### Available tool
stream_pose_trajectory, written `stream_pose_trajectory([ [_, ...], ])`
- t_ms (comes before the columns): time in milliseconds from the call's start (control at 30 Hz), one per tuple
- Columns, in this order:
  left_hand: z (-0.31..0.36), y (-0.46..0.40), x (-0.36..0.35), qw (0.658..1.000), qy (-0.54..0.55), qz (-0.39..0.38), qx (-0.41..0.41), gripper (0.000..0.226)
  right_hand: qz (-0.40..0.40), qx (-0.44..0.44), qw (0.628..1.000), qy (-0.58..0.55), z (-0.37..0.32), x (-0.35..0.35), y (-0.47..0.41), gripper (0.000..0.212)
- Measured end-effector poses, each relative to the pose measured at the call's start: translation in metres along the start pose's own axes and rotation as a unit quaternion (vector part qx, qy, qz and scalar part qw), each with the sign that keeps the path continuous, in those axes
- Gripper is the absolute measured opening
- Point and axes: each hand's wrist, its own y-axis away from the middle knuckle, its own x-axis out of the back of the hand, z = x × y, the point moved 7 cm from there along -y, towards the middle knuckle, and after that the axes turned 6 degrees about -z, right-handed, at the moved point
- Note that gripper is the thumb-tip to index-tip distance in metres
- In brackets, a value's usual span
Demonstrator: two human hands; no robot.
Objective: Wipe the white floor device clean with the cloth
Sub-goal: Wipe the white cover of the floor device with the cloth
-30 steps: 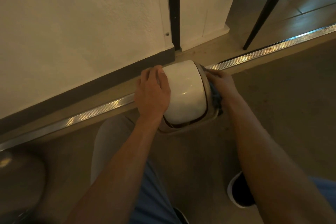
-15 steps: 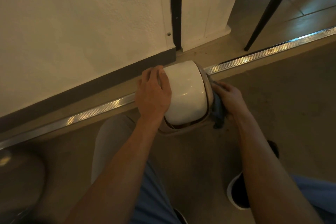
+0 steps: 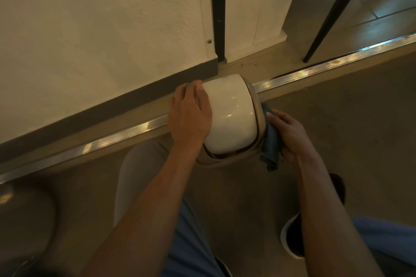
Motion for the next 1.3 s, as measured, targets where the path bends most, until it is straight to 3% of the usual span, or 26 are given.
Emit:
stream_pose_trajectory([
  [200,0.0,-0.001,-0.002,1.0,0.01,-0.001,0.002,0.04,0.008,0.032,0.995,0.092,-0.04,-0.018,-0.037,0.039],
  [300,-0.001,-0.001,-0.001,1.0,0.014,0.003,0.003,0.04,0.022,0.028,0.997,0.071,-0.019,-0.006,-0.016,0.035],
  [467,0.001,-0.001,-0.001,1.0,0.012,0.009,0.001,0.037,0.052,-0.01,0.999,0.002,0.024,0.013,0.023,0.045],
  [633,0.0,-0.002,0.0,1.0,0.0,0.006,-0.004,0.037,0.014,0.015,0.995,0.1,-0.033,-0.013,-0.027,0.032],
  [833,0.001,-0.001,-0.001,1.0,-0.003,0.003,-0.006,0.037,-0.037,0.013,0.975,0.217,-0.073,-0.037,-0.076,0.039],
  [967,0.0,-0.003,-0.002,1.0,0.004,0.007,0.001,0.037,-0.024,0.004,0.982,0.185,-0.041,-0.008,-0.042,0.032],
  [1100,0.0,-0.001,-0.001,1.0,-0.003,0.009,0.005,0.036,-0.014,-0.004,0.998,0.053,-0.007,0.005,-0.011,0.032],
  [1300,0.001,-0.003,-0.001,1.0,0.009,0.004,-0.002,0.038,-0.014,0.009,0.989,0.145,-0.057,-0.028,-0.047,0.038],
])
